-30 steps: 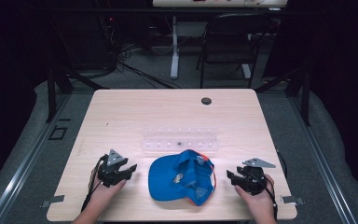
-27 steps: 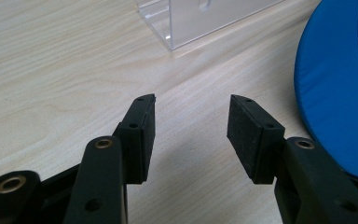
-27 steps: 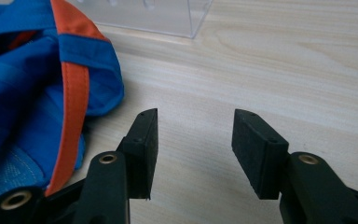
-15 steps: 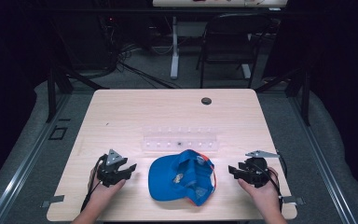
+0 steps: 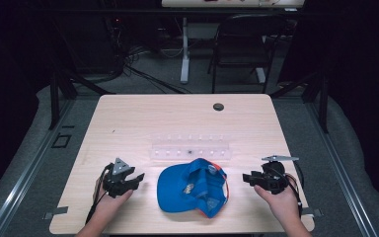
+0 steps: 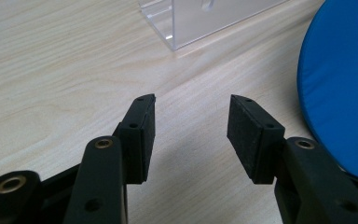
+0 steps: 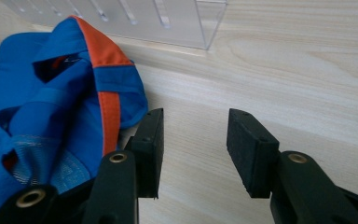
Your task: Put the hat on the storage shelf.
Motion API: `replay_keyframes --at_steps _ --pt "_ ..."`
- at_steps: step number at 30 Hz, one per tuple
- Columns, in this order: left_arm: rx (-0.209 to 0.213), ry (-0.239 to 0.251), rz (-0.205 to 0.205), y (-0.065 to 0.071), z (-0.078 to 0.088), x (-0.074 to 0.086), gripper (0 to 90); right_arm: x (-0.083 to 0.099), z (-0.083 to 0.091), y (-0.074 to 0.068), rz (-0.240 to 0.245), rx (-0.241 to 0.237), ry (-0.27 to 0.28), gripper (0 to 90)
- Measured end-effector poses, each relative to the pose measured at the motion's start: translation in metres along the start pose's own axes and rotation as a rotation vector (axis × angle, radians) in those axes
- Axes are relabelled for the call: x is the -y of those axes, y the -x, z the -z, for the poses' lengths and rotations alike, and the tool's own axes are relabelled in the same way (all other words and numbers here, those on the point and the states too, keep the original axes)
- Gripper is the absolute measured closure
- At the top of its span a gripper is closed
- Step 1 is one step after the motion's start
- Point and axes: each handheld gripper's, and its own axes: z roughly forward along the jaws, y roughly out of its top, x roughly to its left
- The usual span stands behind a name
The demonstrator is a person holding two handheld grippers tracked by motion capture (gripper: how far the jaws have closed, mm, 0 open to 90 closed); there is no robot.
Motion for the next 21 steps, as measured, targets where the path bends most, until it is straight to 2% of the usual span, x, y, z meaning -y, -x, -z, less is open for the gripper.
replay_keyframes --at_steps 4,10,11,18,21 --pt "0.000 -0.002 -0.004 0.000 0.000 0.000 52.4 -0.005 0.002 -0.003 -0.006 -0.012 -0.007 58.0" --pt "0.000 0.001 -0.002 0.000 0.000 0.000 52.4 -0.011 0.002 -0.006 -0.012 -0.056 -0.024 58.0" --pt "-0.002 0.000 0.001 -0.001 0.000 0.000 52.4 -0.013 0.002 -0.007 -0.009 -0.079 -0.033 57.8" --pt "-0.003 0.000 0.001 -0.001 0.000 0.000 52.4 -0.017 0.001 -0.016 0.002 -0.100 -0.054 57.1" --pt "-0.003 0.002 0.002 -0.001 0.000 0.000 52.4 -0.020 0.000 -0.020 -0.001 -0.129 -0.068 57.0"
